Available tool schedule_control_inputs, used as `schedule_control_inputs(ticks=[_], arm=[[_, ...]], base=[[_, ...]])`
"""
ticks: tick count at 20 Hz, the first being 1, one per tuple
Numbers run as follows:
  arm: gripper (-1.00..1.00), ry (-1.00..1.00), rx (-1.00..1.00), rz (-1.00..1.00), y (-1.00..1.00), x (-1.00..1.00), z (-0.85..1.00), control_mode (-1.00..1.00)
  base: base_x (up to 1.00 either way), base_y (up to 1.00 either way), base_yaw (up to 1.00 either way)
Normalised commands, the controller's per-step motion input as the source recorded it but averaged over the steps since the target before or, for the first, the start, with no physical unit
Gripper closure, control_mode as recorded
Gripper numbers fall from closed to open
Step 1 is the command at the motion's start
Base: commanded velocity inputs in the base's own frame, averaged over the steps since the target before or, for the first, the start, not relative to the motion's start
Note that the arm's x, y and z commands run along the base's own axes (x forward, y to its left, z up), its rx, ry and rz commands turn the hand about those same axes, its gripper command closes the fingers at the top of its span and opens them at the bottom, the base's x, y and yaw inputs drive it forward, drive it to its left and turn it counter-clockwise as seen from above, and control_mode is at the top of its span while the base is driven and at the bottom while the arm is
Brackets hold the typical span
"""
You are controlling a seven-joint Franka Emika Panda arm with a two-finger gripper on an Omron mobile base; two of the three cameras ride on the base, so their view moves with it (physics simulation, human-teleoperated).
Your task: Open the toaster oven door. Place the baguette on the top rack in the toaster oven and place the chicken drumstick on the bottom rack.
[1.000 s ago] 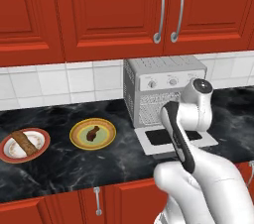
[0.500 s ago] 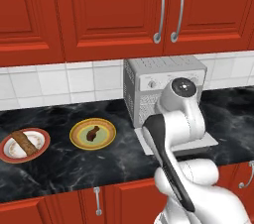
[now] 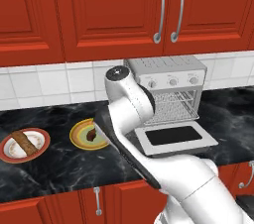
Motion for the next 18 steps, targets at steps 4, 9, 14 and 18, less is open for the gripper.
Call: schedule_control_inputs(ticks=[4, 9, 14, 18], arm=[[-1.0, 0.23, 0.0, -0.28, 0.49, 1.0, -0.7, -1.0], [-1.0, 0.15, 0.09, -0.17, 0.19, 0.6, -0.92, -1.0], [-1.0, -0.01, 0.06, -0.1, 0.37, 0.39, -0.55, -1.0], [-1.0, -0.03, 0.04, -0.08, 0.01, 0.35, -0.61, -1.0]], base=[[0.0, 0.0, 0.0], [0.0, 0.0, 0.0], [0.0, 0.0, 0.0], [0.0, 0.0, 0.0]])
